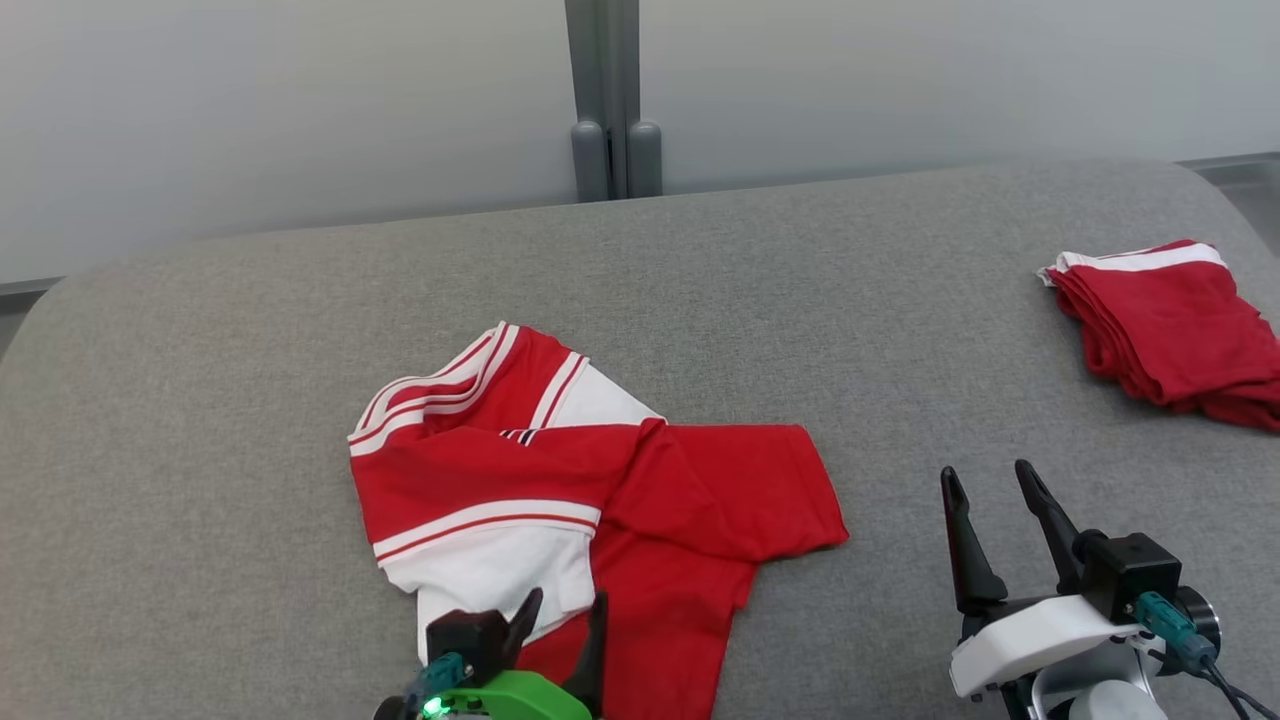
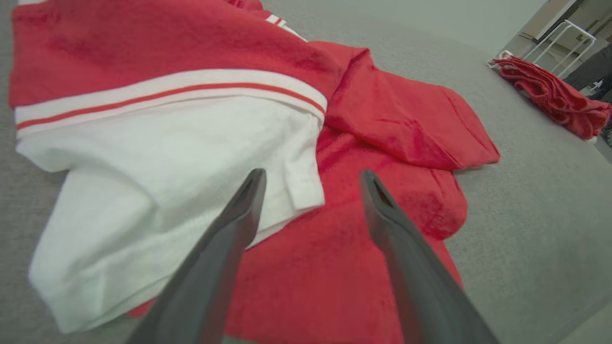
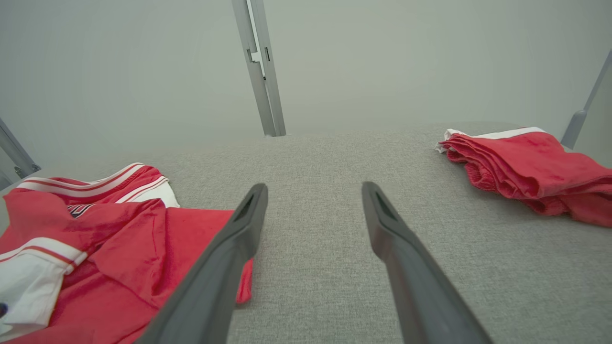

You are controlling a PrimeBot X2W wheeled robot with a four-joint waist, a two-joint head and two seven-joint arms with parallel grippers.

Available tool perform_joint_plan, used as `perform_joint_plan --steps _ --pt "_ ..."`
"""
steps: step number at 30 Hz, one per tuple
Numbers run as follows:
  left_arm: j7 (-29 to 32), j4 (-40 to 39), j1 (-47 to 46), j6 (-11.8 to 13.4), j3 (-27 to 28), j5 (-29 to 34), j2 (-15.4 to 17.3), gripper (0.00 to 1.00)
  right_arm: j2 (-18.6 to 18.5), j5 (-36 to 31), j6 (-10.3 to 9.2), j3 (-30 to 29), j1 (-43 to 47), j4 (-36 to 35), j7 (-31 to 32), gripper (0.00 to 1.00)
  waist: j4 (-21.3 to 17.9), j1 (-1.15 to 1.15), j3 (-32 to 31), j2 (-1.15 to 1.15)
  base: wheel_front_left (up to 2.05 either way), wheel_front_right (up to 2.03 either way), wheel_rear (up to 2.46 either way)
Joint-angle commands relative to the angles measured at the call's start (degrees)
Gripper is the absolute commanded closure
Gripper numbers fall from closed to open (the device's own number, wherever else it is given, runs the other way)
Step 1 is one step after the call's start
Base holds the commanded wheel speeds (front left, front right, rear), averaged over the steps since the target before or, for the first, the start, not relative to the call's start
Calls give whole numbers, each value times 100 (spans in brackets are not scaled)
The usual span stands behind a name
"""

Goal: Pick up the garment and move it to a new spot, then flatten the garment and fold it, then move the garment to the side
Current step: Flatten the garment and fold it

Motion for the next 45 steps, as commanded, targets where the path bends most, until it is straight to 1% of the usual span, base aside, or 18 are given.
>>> perform_joint_plan --steps 1,8,9,10,11,12,15,19,23,26,32,37,41,45 --pt "45 95 -144 -14 -32 21 19 0 -10 -33 -9 18 -88 10 -18 0 -98 0 68 0 0 0 0" --pt "37 750 -473 159 -104 -193 -39 0 -10 -48 -9 -21 -113 -3 -18 0 -270 0 168 0 0 0 0" --pt "11 827 -513 171 -103 -207 -43 22 -10 -48 -9 -22 -122 1 -18 0 -282 0 175 0 0 0 0" --pt "-13 902 -557 158 -111 -232 -46 53 -11 -45 -9 -23 -133 4 -18 0 -296 0 181 0 0 0 0" --pt "-40 957 -589 143 -118 -244 -47 75 -11 -41 -9 -22 -140 5 -18 0 -305 0 185 0 0 0 0" --pt "-73 988 -626 123 -131 -270 -50 100 -11 -34 -9 -28 -144 7 -18 0 -310 0 185 0 0 0 0" --pt "-170 997 -672 89 -163 -297 -53 100 -11 -18 -9 -64 -125 5 -18 0 -287 0 167 0 0 0 0" --pt "-264 825 -650 154 -104 -183 -51 100 -10 9 -9 -119 -38 -2 -18 0 -161 0 97 0 0 0 0" --pt "-303 346 -434 285 52 -7 141 100 -11 49 -9 -170 40 9 -18 0 67 0 -13 0 0 0 0" --pt "-296 -335 -217 465 203 210 367 100 -11 63 -9 -213 97 18 -18 0 296 0 -98 0 0 0 0" --pt "-243 -1740 282 928 500 496 1070 100 -12 89 -9 -295 193 62 -18 0 762 0 -203 0 0 0 0" --pt "-2 -2625 632 1299 754 555 1539 100 -12 62 -9 -324 257 158 -18 0 989 0 -231 0 0 0 0" --pt "108 -3064 866 1553 1020 522 1822 100 -12 39 -9 -311 262 241 -18 0 1050 0 -238 0 0 0 0" --pt "172 -3324 1059 1795 1260 579 2080 100 -13 23 -9 -285 252 315 -18 0 1052 0 -254 0 0 0 0"
